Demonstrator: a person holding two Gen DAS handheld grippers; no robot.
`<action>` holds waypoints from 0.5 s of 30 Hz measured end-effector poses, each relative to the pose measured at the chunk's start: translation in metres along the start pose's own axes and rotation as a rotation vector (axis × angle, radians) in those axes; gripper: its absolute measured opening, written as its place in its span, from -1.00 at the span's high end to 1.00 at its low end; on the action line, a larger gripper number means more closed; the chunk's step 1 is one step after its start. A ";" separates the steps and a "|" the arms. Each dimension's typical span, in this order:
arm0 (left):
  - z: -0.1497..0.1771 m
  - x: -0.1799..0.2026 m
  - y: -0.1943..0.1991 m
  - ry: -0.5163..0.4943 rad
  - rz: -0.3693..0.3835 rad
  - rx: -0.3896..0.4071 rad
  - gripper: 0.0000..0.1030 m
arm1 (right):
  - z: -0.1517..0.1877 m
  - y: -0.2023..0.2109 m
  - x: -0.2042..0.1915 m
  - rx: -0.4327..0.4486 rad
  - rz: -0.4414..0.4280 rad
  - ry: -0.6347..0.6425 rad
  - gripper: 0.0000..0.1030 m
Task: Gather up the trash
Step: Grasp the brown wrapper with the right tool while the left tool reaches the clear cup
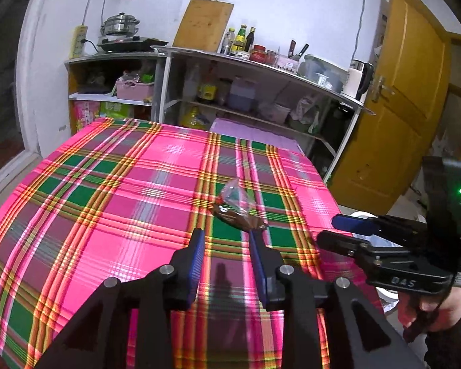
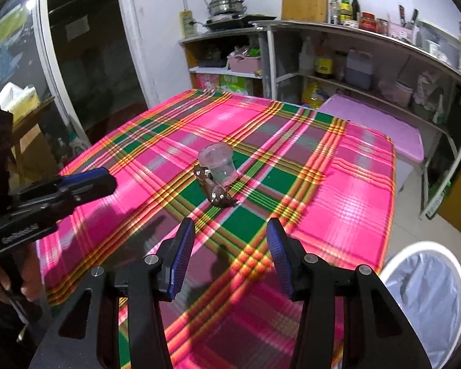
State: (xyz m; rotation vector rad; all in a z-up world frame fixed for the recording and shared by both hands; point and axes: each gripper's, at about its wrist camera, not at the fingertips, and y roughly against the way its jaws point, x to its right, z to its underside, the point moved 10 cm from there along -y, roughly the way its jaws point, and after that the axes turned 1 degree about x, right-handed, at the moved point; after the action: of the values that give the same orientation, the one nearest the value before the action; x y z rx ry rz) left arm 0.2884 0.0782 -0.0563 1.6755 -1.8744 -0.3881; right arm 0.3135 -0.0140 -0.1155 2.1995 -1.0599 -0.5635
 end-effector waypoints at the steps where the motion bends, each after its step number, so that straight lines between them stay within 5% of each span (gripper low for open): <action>1: -0.001 -0.003 0.000 0.006 0.000 0.002 0.43 | -0.002 -0.006 -0.001 -0.009 0.001 0.009 0.04; 15: 0.001 -0.037 -0.007 0.055 -0.003 -0.006 0.42 | -0.014 -0.082 -0.020 -0.124 -0.026 0.094 0.04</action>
State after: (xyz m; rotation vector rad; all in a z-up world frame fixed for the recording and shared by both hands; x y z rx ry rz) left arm 0.2949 0.1125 -0.0692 1.6683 -1.8301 -0.3452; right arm 0.3548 0.0465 -0.1601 2.1129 -0.9238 -0.5176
